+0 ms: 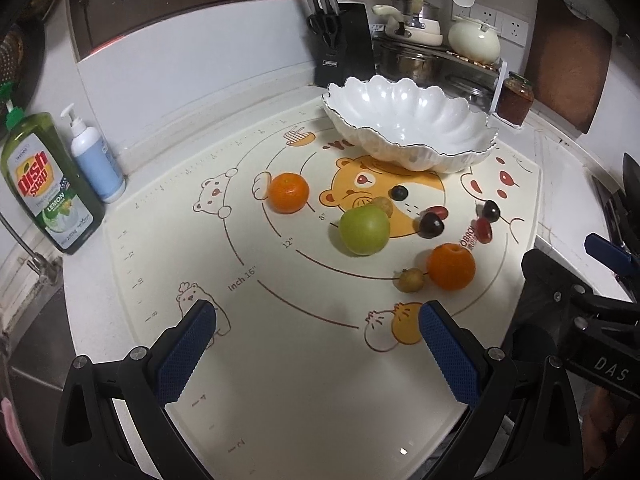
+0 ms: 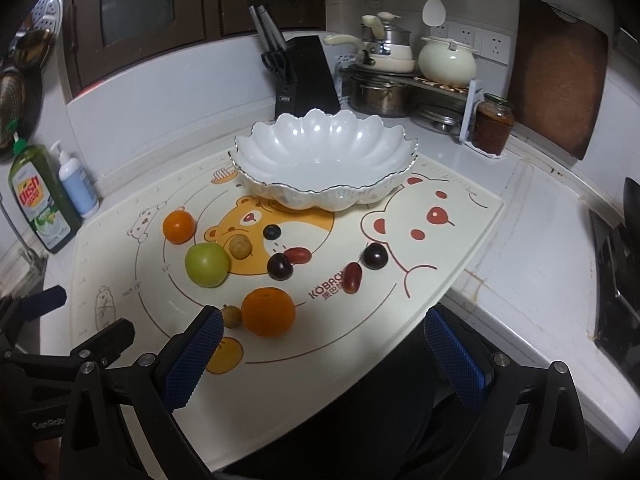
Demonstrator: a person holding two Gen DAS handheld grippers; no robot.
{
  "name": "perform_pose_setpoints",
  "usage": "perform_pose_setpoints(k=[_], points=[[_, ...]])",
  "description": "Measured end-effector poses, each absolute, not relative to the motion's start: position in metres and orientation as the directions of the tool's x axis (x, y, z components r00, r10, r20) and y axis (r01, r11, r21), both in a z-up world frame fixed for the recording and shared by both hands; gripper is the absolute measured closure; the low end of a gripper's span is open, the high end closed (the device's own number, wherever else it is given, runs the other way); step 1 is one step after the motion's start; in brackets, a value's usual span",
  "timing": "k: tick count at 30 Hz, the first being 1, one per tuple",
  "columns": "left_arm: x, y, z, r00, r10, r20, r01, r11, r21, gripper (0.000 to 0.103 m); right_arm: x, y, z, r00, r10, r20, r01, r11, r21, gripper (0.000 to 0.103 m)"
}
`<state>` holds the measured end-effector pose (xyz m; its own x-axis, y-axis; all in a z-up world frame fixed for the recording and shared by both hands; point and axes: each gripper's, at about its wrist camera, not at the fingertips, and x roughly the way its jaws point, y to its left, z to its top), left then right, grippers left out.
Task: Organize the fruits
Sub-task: 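Reach the left tool to the green apple while the right tool reaches the orange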
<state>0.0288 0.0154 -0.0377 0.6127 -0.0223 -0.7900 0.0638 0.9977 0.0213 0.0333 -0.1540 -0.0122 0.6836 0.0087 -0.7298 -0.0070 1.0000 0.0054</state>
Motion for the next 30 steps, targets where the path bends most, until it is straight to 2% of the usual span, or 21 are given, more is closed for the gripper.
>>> perform_pose_setpoints(k=[5, 19, 26, 30], points=[[0.045, 0.018, -0.046, 0.608, -0.021, -0.794, 0.075, 0.997, 0.031, 0.0, 0.047, -0.149, -0.025, 0.657, 0.008, -0.754, -0.017, 1.0, -0.005, 0.002], [0.096, 0.012, -0.065, 0.556, -0.054, -0.829, 0.172, 0.984, 0.051, 0.0, 0.081, -0.139, -0.064, 0.554, 0.045, -0.831, -0.061, 0.998, 0.013, 0.021], [0.112, -0.001, -0.069, 0.508, -0.123, -0.852, 0.276, 0.961, 0.026, 0.0, 0.08, -0.128, -0.064, 0.522, 0.149, -0.84, -0.154, 0.985, 0.078, 0.022], [0.121, -0.003, -0.074, 0.497, -0.127, -0.858, 0.28, 0.96, 0.019, 0.0, 0.082, -0.12, -0.064, 0.535, 0.129, -0.835, -0.164, 0.985, 0.047, 0.022]])
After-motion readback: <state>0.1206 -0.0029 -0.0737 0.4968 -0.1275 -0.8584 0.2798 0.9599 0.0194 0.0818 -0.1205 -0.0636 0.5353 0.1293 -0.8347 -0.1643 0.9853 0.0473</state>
